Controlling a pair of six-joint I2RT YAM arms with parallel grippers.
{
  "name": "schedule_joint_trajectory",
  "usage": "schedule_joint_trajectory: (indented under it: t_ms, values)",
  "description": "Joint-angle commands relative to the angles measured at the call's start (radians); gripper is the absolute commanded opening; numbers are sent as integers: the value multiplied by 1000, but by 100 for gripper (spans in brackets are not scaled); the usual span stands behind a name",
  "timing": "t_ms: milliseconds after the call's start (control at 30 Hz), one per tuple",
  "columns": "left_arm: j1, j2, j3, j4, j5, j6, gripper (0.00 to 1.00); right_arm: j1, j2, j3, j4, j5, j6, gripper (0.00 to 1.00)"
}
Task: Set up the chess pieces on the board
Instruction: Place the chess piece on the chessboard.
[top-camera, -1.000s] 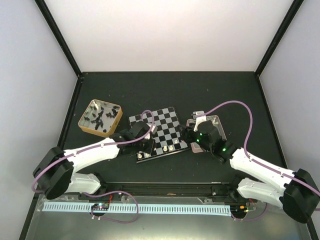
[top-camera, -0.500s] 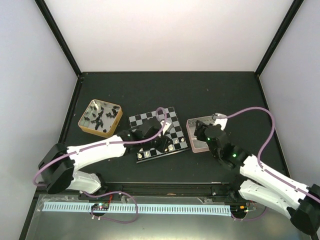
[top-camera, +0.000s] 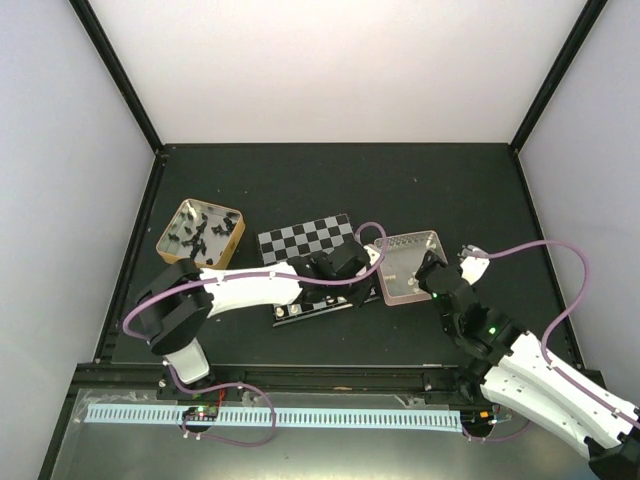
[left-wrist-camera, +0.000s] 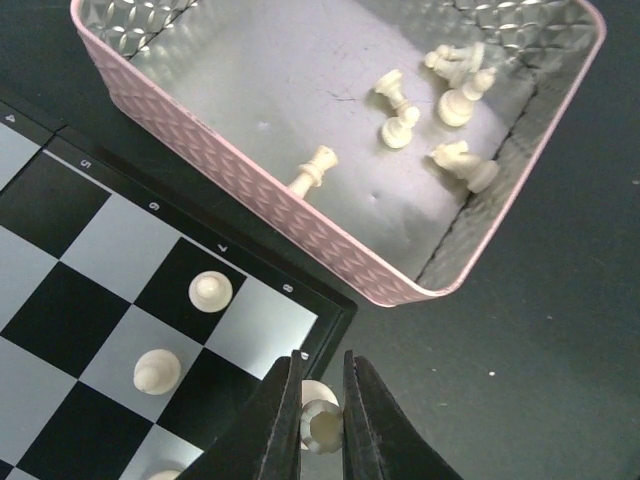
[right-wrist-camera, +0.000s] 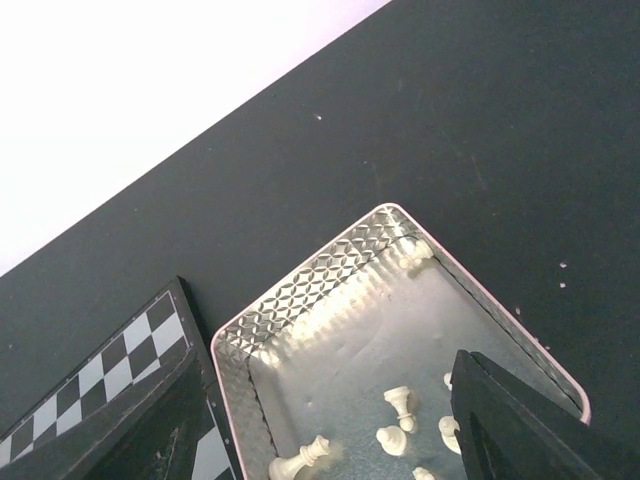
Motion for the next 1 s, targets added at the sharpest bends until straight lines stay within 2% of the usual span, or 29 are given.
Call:
schedule_joint_trajectory:
  t_ms: [0, 433, 867, 967]
  values:
    - [-10, 45, 53, 15, -64, 18, 4, -6, -15, -11, -30, 62, 38, 69]
    - [-15, 113, 34, 111, -120, 0, 5, -11, -13, -14, -31, 61, 35, 71]
    - [-16, 169, 38, 126, -135, -13, 6, -12, -18, -14, -41, 55, 37, 72]
    - [-16, 176, 40, 129, -136, -14, 9, -12, -18, -14, -41, 54, 39, 72]
